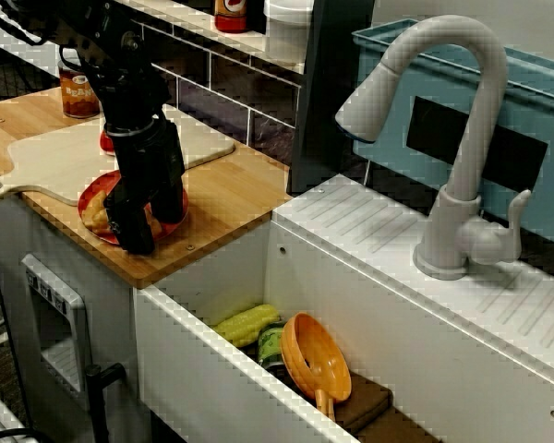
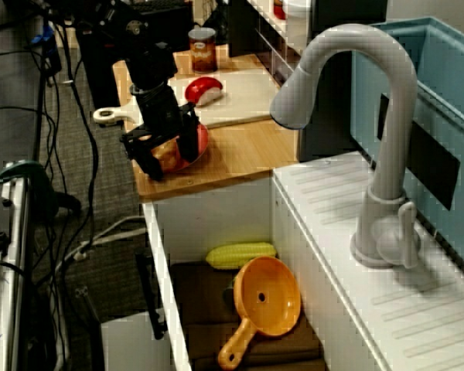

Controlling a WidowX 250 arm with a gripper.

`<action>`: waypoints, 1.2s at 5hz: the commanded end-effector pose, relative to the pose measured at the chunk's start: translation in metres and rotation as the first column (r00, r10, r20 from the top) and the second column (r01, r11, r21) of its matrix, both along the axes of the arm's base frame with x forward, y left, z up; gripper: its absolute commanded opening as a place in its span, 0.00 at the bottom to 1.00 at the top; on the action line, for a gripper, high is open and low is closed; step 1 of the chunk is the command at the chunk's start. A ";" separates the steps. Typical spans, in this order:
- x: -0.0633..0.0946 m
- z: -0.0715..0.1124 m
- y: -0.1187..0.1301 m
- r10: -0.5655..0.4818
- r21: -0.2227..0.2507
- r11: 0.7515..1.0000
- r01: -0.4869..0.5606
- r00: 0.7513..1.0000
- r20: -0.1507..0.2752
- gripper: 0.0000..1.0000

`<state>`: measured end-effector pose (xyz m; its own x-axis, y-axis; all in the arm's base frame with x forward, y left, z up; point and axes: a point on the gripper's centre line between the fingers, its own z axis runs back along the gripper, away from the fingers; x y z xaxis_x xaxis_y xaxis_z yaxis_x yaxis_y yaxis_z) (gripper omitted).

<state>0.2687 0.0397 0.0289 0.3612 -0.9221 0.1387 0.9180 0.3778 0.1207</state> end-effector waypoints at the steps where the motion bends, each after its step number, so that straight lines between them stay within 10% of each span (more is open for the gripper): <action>1: 0.000 0.000 0.000 0.000 0.000 1.000 0.000 1.000 0.000 1.00; 6: 0.007 0.014 0.000 0.001 0.061 0.998 0.005 0.996 -0.094 1.00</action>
<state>0.2691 0.0389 0.0346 0.3725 -0.9271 0.0411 0.9274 0.3735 0.0213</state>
